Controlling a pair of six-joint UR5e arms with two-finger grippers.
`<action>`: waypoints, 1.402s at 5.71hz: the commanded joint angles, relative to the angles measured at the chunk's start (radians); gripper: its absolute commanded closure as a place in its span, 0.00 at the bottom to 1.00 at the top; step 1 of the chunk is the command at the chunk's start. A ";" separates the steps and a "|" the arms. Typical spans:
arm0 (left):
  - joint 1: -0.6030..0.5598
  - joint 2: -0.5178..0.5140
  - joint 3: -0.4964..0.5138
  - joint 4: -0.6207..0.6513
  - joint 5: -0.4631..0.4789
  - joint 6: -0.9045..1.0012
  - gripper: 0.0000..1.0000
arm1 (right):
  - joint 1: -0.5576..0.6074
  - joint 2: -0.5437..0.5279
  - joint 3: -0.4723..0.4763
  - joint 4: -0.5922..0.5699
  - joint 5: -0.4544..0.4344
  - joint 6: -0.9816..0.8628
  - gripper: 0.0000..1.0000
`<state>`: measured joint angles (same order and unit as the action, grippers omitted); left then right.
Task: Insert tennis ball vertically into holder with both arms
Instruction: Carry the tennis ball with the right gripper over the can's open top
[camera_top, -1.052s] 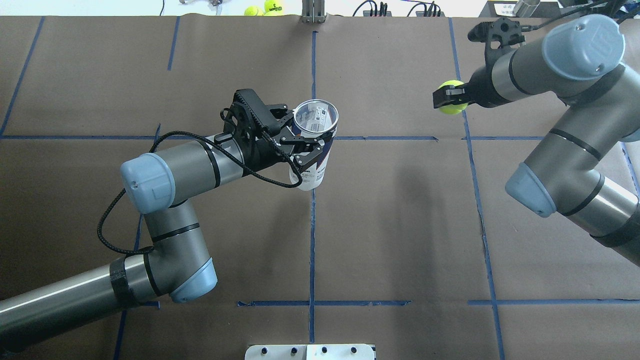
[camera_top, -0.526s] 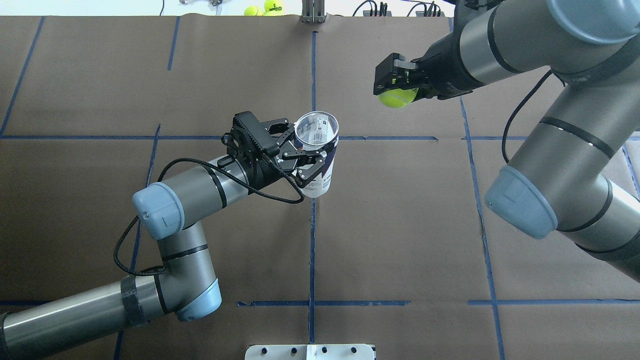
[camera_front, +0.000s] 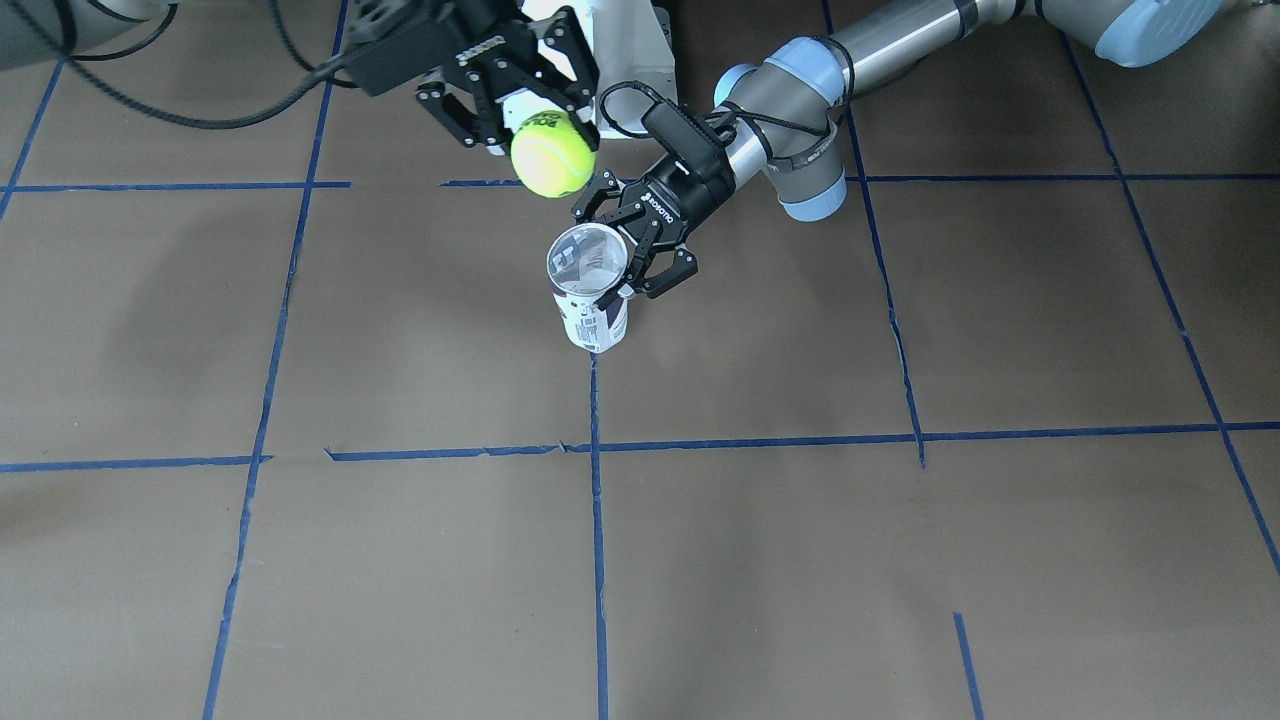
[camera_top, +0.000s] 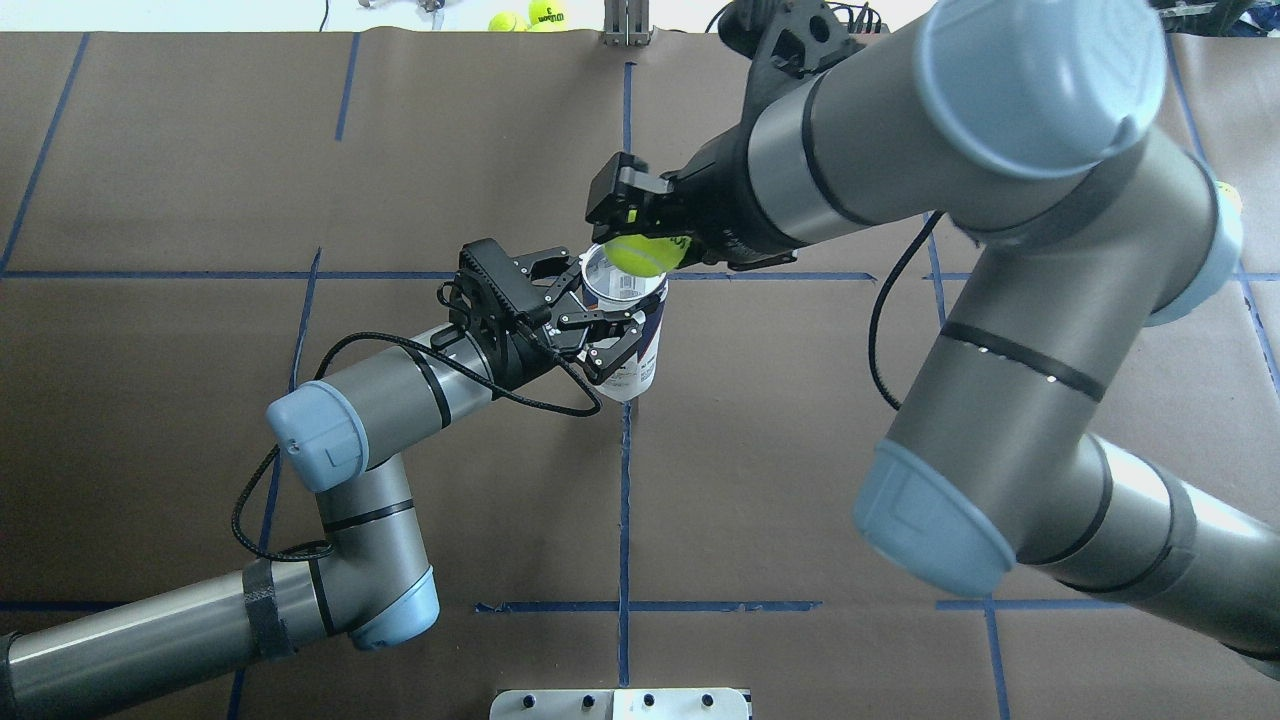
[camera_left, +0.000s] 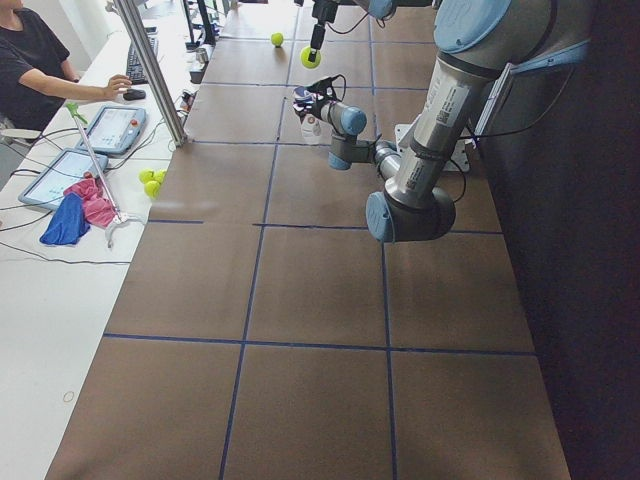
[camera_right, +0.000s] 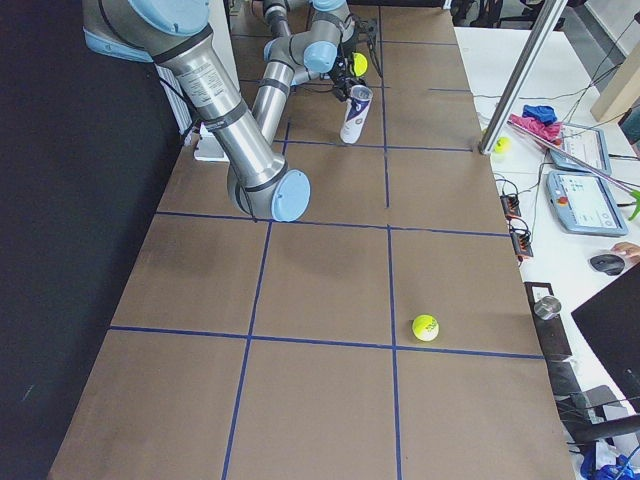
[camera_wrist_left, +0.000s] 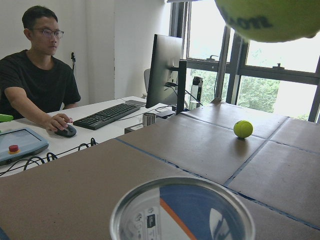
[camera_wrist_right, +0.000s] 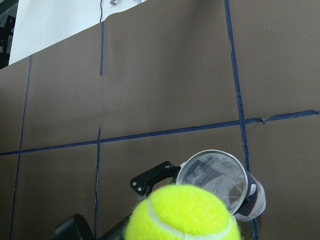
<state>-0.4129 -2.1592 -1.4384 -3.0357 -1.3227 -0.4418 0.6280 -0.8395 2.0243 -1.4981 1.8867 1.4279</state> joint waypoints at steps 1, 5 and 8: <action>0.002 0.002 -0.001 -0.012 0.002 0.000 0.32 | -0.051 0.054 -0.079 -0.010 -0.078 0.009 0.88; 0.005 0.033 0.001 -0.063 0.002 0.002 0.29 | -0.050 0.046 -0.088 -0.073 -0.081 0.003 0.84; 0.016 0.027 -0.008 -0.063 0.008 -0.001 0.22 | -0.051 0.053 -0.096 -0.076 -0.092 0.005 0.79</action>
<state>-0.3982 -2.1292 -1.4427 -3.0986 -1.3150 -0.4422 0.5779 -0.7885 1.9303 -1.5725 1.7995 1.4327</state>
